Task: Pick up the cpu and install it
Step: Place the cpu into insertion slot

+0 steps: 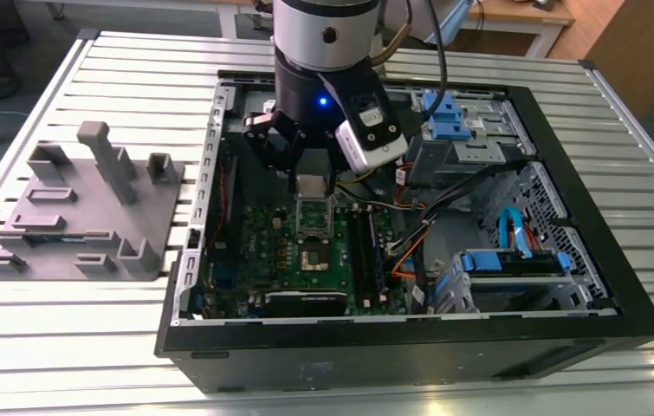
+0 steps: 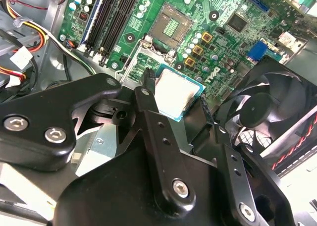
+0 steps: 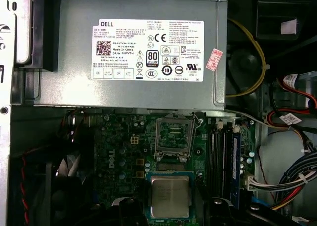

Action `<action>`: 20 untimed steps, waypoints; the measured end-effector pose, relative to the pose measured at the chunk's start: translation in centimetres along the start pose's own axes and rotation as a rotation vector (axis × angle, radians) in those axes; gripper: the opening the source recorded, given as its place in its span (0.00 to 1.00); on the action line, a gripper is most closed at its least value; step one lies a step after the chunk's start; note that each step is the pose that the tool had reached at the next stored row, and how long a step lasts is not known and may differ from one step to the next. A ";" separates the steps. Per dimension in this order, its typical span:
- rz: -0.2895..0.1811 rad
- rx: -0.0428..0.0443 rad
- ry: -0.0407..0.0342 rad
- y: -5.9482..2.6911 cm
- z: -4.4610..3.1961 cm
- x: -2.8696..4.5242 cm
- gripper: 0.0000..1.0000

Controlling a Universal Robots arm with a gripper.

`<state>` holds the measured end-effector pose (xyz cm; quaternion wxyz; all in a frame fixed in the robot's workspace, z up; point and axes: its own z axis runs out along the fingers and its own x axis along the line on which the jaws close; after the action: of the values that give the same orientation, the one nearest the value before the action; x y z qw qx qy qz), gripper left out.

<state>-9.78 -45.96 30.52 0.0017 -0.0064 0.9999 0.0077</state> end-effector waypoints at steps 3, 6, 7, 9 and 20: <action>0.000 -0.0006 -0.0003 0.00 0.14 0.00 0.47; 0.000 0.0000 0.0000 0.00 0.18 0.00 0.47; 0.000 -0.0002 -0.0001 0.00 0.19 0.00 0.47; 0.000 -0.0002 -0.0001 0.00 0.20 0.00 0.47; 0.000 -0.0007 -0.0004 0.00 0.46 0.00 0.47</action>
<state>-9.77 -45.95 30.06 0.0019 -0.0065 0.9999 0.0080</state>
